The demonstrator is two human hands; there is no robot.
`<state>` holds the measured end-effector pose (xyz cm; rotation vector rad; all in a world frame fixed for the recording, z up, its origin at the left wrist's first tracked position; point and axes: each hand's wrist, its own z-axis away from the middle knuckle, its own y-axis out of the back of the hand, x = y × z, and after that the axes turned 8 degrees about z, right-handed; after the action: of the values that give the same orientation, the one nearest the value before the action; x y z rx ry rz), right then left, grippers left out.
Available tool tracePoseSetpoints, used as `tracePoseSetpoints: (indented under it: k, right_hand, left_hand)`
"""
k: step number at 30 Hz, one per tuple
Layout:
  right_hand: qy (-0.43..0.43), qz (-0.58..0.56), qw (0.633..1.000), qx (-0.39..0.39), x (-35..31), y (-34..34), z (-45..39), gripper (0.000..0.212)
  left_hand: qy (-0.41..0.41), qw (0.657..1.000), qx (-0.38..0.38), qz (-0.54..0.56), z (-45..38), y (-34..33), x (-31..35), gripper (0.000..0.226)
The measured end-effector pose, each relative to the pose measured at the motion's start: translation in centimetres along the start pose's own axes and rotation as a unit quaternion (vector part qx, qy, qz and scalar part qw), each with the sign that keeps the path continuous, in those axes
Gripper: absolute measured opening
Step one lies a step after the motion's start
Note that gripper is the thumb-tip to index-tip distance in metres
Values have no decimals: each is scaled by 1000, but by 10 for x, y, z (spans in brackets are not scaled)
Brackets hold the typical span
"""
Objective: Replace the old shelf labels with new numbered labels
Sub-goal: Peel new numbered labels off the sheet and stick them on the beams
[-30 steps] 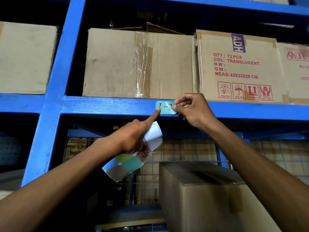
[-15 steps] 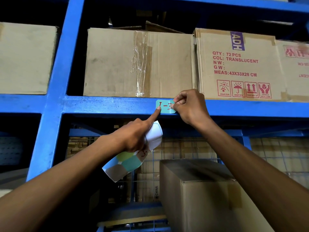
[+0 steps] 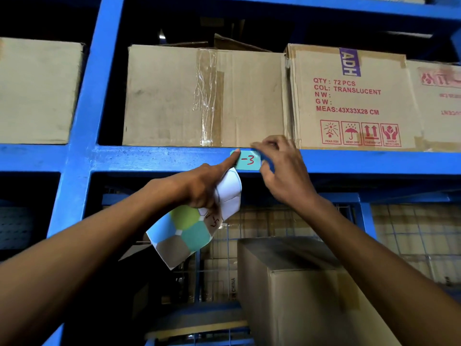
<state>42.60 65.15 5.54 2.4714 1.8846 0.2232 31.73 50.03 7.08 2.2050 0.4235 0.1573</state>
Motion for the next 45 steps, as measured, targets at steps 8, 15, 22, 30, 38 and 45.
tracePoseSetpoints:
  k: [8,15,22,30,38,45]
  right_hand:
    - [-5,153,987,-41,24,-11,24,57]
    - [29,106,994,-25,15,-4,36,58]
    - [-15,-115,987,110,-18,12,86,29]
    - [-70,-85,994,24,-34,24,120,36]
    - [-128,-172,977,-22,-38,31,150,9]
    - [-157,-252,948,-115,-54,57,216,6]
  left_hand:
    - [-10,999,18,27,5,-8,-12,129]
    - [-28,970,104,219,28,-21,-10,118]
    - [14,785,185,591,71,-52,9,55]
    - [19,703,177,688,90,-66,20,51]
    - [54,729,205,651,103,-91,24,38]
    - [161,763,182,599,141,-150,20,38]
